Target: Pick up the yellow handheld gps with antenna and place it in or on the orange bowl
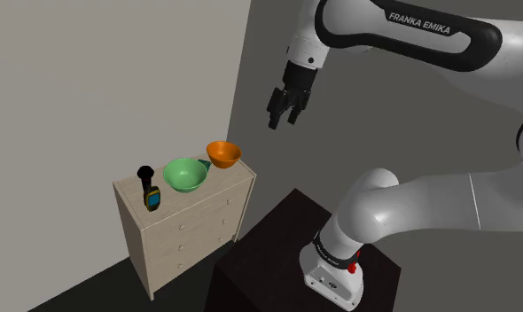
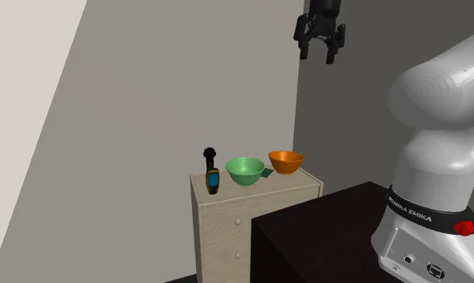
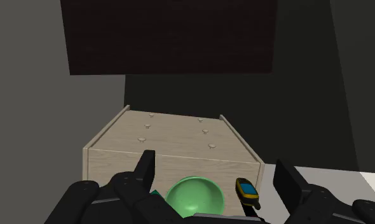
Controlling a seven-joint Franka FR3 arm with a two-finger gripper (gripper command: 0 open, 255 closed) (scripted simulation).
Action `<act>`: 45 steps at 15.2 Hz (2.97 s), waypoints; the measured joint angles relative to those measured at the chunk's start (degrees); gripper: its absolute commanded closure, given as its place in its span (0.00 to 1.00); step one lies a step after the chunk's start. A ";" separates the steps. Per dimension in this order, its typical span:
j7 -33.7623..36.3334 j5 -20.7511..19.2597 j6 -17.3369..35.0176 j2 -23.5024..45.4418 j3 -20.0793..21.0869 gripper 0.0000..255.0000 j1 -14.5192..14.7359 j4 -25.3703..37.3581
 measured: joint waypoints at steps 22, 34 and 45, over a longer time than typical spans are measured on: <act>15.43 4.57 55.45 26.45 18.20 0.00 0.68 -14.48; 60.23 -44.21 77.08 59.30 18.04 0.00 -1.26 0.34; 84.81 -66.54 80.91 80.96 0.51 0.00 15.64 22.20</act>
